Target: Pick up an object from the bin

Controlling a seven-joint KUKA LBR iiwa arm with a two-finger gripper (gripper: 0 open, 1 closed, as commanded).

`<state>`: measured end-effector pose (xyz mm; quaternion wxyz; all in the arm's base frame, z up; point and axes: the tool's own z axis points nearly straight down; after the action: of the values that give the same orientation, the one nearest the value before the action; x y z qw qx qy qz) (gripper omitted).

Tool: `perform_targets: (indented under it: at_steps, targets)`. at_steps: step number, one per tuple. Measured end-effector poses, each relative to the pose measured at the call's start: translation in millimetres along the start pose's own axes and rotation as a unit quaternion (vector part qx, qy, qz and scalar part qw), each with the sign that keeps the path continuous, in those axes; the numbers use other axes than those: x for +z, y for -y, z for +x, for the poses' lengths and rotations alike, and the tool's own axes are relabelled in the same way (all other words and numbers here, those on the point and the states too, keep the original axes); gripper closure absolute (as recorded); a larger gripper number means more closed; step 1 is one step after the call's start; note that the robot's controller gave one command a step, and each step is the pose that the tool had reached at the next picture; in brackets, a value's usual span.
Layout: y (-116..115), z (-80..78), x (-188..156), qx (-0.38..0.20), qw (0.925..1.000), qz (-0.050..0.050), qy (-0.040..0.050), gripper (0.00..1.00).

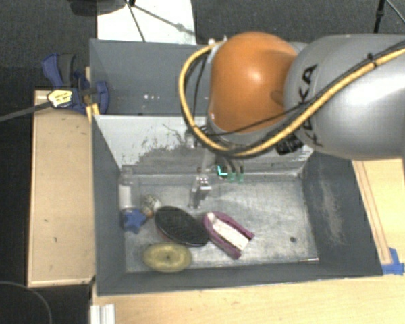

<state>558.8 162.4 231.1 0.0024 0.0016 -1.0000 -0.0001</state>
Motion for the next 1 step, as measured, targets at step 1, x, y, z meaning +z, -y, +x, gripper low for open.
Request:
perform_targets:
  at_steps: [1]
  targets:
    - [0.9, 41.7, 155.1, -0.072, 0.9974, 0.001, 0.0002, 0.00]
